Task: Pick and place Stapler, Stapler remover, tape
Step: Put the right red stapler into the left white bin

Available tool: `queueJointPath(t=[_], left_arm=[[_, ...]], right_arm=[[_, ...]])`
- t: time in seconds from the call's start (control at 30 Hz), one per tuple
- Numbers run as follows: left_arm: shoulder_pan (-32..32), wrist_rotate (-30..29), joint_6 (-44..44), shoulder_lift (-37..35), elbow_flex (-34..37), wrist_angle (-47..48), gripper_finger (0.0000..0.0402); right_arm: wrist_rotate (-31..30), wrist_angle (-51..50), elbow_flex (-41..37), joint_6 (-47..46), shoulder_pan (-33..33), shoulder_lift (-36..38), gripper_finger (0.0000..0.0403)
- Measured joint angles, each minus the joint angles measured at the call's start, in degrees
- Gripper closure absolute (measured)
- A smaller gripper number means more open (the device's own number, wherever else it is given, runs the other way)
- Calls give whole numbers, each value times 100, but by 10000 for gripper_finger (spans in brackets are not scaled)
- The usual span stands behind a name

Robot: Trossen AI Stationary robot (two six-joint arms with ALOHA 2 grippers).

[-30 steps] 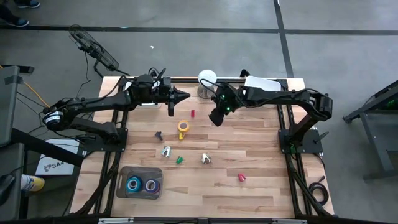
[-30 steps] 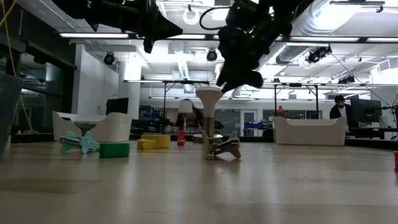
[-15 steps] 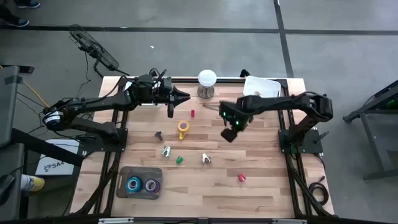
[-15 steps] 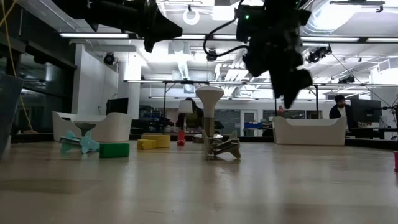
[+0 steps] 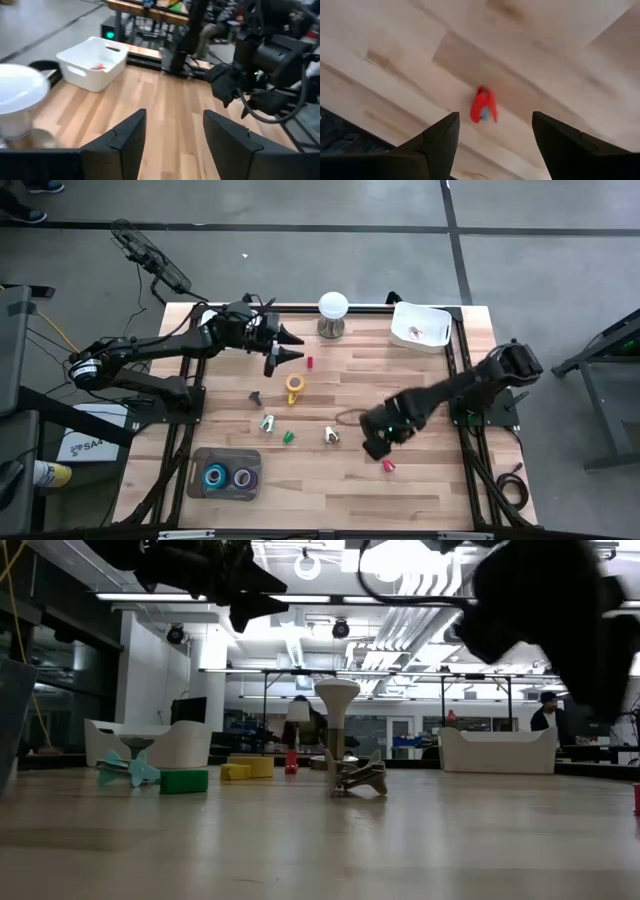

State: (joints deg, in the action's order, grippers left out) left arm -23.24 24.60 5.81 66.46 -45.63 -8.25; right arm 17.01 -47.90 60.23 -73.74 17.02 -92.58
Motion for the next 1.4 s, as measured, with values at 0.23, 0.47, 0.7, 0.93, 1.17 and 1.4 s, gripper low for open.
queueJointPath(t=[0.23, 0.47, 0.7, 0.93, 1.17, 1.4], left_arm=[[2, 378, -173, -2, 0, 31, 206], [2, 652, -261, -2, 0, 37, 206], [2, 658, -261, -2, 0, 81, 206], [2, 656, -260, -2, 0, 89, 206], [2, 656, -259, -2, 0, 139, 206], [2, 654, -259, -2, 0, 284, 206]], right_arm=[[-343, 953, -362, -958, 583, 0, 159], [-723, 986, -484, -1120, 889, 0, 159], [-803, 1263, -486, -1182, 1069, -330, 159], [-718, 1335, -485, -1518, 1214, -733, 160], [-719, 1390, -453, -1540, 1317, -999, 165], [-807, 1255, -462, -1496, 1413, -1029, 232]])
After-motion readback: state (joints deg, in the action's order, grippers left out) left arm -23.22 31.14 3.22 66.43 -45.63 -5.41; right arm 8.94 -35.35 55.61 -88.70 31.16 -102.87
